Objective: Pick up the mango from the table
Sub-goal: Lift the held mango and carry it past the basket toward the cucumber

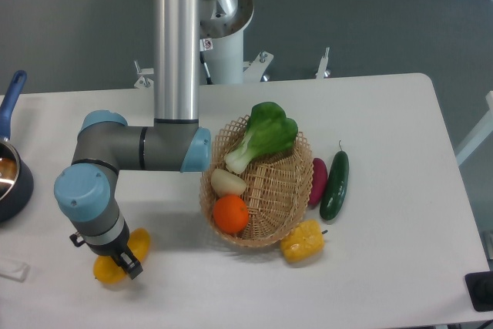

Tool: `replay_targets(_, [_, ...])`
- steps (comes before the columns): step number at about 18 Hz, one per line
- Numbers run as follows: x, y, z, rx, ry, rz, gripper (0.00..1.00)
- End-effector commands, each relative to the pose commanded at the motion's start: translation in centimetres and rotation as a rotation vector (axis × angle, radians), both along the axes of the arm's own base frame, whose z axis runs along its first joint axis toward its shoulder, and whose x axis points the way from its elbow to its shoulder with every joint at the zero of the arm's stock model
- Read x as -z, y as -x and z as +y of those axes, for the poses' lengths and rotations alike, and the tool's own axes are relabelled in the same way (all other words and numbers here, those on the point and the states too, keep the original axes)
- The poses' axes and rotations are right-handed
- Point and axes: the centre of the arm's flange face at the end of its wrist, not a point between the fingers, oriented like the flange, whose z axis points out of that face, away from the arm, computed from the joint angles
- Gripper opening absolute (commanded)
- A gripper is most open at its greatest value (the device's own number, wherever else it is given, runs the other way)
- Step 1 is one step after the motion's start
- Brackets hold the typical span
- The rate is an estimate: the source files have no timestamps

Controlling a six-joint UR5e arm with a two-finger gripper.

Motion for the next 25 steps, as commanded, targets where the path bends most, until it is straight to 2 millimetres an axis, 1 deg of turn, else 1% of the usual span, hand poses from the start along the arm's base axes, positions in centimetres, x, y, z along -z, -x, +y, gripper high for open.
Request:
replay_targets(2, [-2.8,0.3,-0.4,-0.022,-0.037,0.011,0.15])
replay_targets(3, [-5.0,1.5,-1.2,-0.053,-0.059,0.022,0.15])
replay_targets(4, [-6.6,3.0,-2.1,-0.079,-0.074,0.030,0.15])
replay_targets(6, [-9.9,5.4,-3.7,-0.122,-0.116,0.050,0.15])
replay_targets(8, [-12.0,8.9,-5.7,-0.178,-0.139,0.065,0.15])
replay_targets(9, [-13.3,11.1,-7.2,-0.218,-0.153,0.076,0.15])
replay_targets(11, [-15.4,15.5,-10.9,-0.294,-0.171,0.095,0.15])
replay_targets(12, [-16.4,17.8,-13.1,-0.340,-0.177,0.106,0.15])
replay_targets(13, [-16.6,20.2,-15.6,-0.393,-0.168,0.113,0.15])
replay_targets(15, [-16.3,24.7,-20.8,-0.473,-0.148,0.120,0.15])
replay_targets(16, [-15.8,26.9,-23.2,-0.475,-0.128,0.125,0.15])
replay_targets(18, [-14.8,30.5,-27.3,-0.430,-0.083,0.141,0.15])
replay_targets(19, [-14.6,32.1,-28.9,-0.425,-0.075,0.144,0.15])
replay_targets(20, [-14.2,33.3,-30.1,-0.435,-0.070,0.140,0.15])
replay_targets(21, [-14.0,34.2,-30.9,-0.449,-0.066,0.140,0.15])
replay_targets(23, [-13.2,35.6,-31.5,-0.456,-0.057,0.136,0.16])
replay_targets(24, [-13.1,36.1,-31.8,-0.429,-0.049,0.143,0.17])
replay_targets(25, [-12.5,36.9,-31.6,-0.385,-0.034,0.145,0.17])
